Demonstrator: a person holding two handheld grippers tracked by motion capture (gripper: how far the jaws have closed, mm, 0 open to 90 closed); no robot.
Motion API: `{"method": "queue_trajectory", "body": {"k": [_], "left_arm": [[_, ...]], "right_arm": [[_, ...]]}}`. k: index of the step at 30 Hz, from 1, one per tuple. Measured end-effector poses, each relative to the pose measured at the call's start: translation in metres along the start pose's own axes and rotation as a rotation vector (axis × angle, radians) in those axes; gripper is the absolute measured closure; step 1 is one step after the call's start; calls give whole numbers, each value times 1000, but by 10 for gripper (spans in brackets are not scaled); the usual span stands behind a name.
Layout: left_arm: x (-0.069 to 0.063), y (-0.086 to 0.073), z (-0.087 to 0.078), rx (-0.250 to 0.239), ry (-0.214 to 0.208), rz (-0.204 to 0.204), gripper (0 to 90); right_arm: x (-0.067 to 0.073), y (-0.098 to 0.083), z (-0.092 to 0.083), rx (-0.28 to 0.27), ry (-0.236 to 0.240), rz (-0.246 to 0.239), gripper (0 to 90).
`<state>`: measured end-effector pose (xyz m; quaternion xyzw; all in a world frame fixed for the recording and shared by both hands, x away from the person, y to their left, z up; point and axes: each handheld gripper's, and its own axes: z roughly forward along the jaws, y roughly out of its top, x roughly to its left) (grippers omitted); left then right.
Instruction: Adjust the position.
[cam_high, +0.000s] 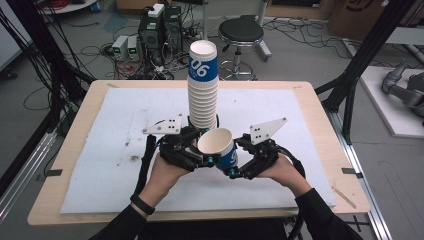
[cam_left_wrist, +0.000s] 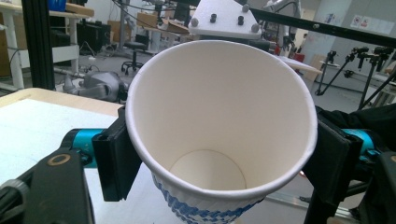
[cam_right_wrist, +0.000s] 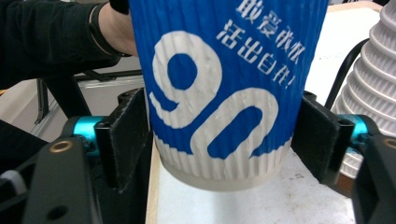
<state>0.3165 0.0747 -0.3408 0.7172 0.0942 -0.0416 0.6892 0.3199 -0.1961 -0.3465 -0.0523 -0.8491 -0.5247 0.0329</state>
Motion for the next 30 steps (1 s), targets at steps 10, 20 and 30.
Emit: {"method": "queue_trajectory", "body": {"k": [10, 20, 30], "left_arm": [[-1, 10, 0, 162, 44, 40, 234], [-9, 19, 7, 223, 54, 91, 234], [-9, 13, 12, 80, 12, 29, 180]], "right_arm": [[-1, -1, 7, 34, -27, 8, 209], [1, -6, 21, 43, -45, -11, 301], [3, -7, 20, -61, -13, -3, 306]]}}
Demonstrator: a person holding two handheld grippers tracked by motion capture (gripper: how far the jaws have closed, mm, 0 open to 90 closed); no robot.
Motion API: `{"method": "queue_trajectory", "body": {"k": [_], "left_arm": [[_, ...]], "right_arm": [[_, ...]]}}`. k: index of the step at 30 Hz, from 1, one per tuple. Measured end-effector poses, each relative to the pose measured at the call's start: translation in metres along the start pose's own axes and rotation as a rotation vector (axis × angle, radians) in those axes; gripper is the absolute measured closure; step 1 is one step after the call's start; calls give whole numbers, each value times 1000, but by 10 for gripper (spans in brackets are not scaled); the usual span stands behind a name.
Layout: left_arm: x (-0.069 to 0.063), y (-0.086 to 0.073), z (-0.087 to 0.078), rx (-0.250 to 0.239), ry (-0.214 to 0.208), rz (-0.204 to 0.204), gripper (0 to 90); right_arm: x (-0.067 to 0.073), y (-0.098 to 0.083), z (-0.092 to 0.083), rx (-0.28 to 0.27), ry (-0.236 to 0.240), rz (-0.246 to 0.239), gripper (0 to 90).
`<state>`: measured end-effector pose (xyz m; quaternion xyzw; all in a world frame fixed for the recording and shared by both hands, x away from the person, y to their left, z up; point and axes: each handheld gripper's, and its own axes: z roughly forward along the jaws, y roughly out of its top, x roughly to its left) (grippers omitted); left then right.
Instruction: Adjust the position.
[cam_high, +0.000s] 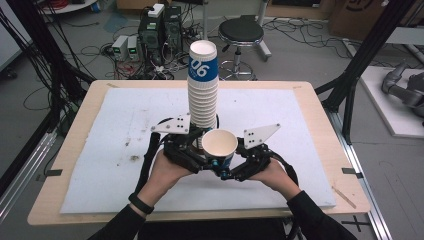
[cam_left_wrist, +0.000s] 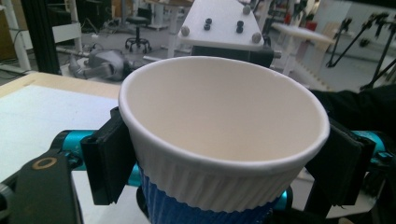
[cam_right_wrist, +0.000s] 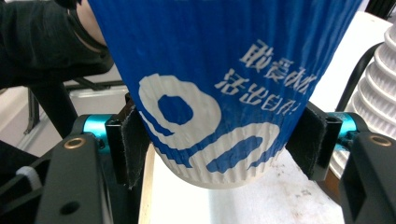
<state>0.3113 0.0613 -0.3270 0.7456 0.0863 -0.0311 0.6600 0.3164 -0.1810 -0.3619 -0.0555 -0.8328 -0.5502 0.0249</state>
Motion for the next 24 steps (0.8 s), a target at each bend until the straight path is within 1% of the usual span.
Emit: {"method": "queue_trajectory", "body": {"k": [3, 5, 7, 9, 14, 15, 16, 17, 19, 22, 24], "left_arm": [[1, 0, 1, -13, -5, -3, 179], [1, -1, 3, -19, -1, -5, 179], [1, -1, 3, -21, 2, 5, 189], [1, -3, 3, -24, 3, 5, 200], [4, -5, 1, -35, -12, -10, 214], [4, -5, 1, -34, -14, -7, 214], [4, -5, 1, -34, -14, -10, 215], [4, -5, 1, -35, -11, -15, 215], [5, -5, 1, -32, -12, -15, 215], [5, -6, 1, -33, -13, -20, 216], [5, -7, 1, -40, -15, -20, 216]], "right_arm": [[0, 0, 0, -18, 3, 4, 306], [0, 0, -1, -18, -1, 8, 306], [0, 0, -1, -20, 0, 11, 306], [0, 0, 0, -17, -1, 11, 306], [0, 0, 1, -13, -2, 15, 303], [0, 0, 1, -15, -3, 15, 300], [0, 0, 1, -17, -9, 5, 293], [1, 0, 1, -15, -9, 11, 279], [2, 1, 1, -23, -14, 13, 210], [3, 3, -2, -49, -7, 20, 195], [3, 4, -4, -63, -7, 35, 192]]}}
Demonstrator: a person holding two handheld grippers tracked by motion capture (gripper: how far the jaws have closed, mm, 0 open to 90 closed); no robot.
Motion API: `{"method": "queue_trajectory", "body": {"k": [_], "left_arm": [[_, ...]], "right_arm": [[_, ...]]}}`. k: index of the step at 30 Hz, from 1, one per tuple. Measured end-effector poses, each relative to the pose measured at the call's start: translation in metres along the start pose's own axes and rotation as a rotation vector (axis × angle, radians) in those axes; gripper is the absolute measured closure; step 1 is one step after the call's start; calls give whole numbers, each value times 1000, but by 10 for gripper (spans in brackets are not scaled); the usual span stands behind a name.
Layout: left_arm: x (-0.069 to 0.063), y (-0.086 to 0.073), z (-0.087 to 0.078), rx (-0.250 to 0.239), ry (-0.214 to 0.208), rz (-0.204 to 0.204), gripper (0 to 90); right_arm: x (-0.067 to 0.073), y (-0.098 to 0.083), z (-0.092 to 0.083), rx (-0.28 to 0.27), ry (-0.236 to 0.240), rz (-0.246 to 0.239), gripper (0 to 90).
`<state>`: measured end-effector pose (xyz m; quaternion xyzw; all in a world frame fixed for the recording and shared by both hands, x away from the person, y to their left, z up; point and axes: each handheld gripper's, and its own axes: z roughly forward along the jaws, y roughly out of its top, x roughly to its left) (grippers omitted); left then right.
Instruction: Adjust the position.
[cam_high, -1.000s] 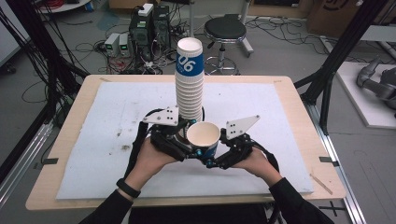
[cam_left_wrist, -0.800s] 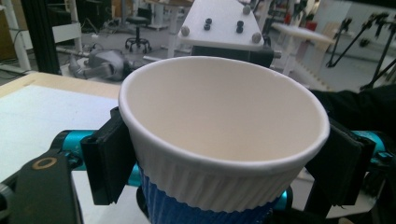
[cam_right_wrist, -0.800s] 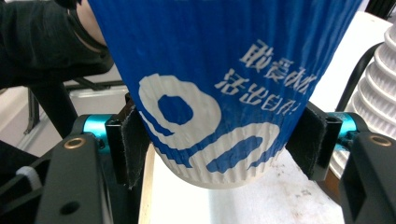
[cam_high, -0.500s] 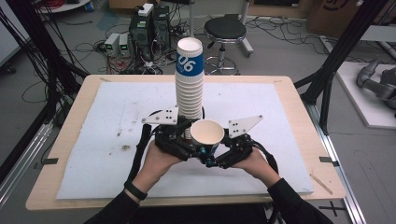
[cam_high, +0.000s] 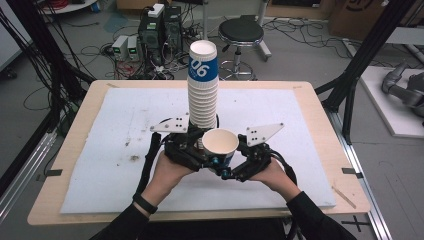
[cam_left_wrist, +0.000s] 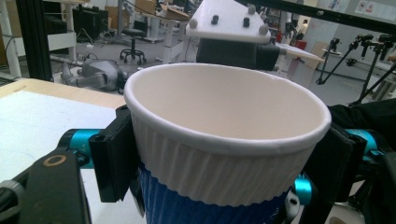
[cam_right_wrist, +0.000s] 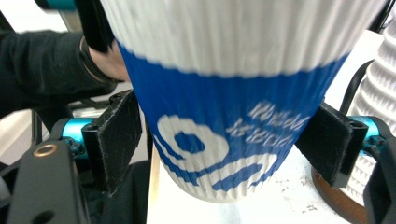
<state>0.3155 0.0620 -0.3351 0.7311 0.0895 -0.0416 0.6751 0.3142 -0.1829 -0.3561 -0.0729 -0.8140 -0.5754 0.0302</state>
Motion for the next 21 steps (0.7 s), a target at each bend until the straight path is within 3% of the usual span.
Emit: {"method": "queue_trajectory", "body": {"k": [9, 13, 21], "left_arm": [[1, -4, 3, -5, -2, -5, 216], [1, -5, 2, -10, 0, -6, 217], [1, -5, 3, -18, 10, 2, 193]], "right_arm": [[-4, 2, -6, -63, 12, 59, 197], [-5, 2, -6, -67, 33, 58, 249], [-5, 2, -6, -62, 23, 53, 253]]}}
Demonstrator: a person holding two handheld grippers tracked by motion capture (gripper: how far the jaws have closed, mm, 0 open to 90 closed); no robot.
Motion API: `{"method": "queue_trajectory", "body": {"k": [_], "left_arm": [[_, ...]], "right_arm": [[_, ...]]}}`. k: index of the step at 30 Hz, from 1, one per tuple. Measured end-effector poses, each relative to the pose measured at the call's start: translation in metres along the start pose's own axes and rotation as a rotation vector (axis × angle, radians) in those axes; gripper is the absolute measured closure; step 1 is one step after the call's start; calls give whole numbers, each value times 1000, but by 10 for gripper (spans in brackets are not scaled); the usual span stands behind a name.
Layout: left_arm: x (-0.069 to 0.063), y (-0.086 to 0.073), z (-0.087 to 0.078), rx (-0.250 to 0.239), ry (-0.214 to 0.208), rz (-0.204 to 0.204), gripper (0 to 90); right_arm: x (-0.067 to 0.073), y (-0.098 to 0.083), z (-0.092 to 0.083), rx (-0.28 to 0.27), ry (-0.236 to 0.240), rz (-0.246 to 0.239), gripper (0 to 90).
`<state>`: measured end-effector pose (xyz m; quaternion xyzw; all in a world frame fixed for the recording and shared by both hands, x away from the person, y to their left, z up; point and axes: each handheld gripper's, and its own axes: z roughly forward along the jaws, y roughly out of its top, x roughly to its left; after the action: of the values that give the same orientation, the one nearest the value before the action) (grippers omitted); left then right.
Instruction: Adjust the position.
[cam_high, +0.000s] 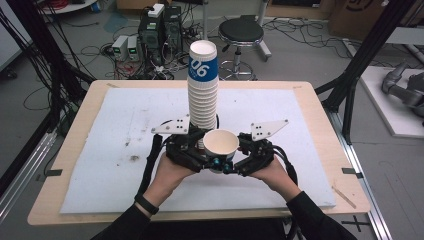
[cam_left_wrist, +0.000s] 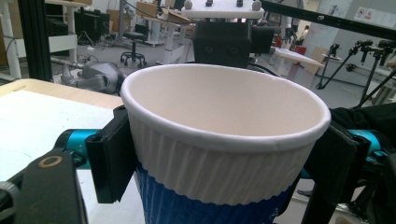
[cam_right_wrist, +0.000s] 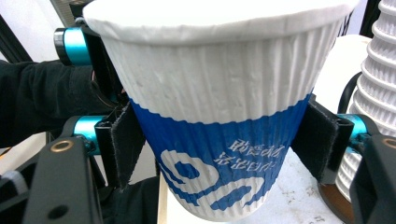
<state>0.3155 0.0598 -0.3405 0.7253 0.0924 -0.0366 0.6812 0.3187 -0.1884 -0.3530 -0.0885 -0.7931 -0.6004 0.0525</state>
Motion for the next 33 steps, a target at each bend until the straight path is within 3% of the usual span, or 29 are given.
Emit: {"method": "queue_trajectory", "body": {"k": [8, 21, 28, 33], "left_arm": [[-2, 4, -7, -10, 22, 27, 160], [-2, 3, -31, -13, 56, 33, 135], [-2, -1, -29, 27, 68, 51, 134], [-1, -7, -23, 44, 64, 40, 134]], "right_arm": [[-1, 1, -2, -2, -16, -11, 253], [-3, 6, -17, -41, -51, -13, 255], [-4, 8, -26, -61, -67, -14, 255], [-4, 10, -29, -72, -72, -19, 255]]}}
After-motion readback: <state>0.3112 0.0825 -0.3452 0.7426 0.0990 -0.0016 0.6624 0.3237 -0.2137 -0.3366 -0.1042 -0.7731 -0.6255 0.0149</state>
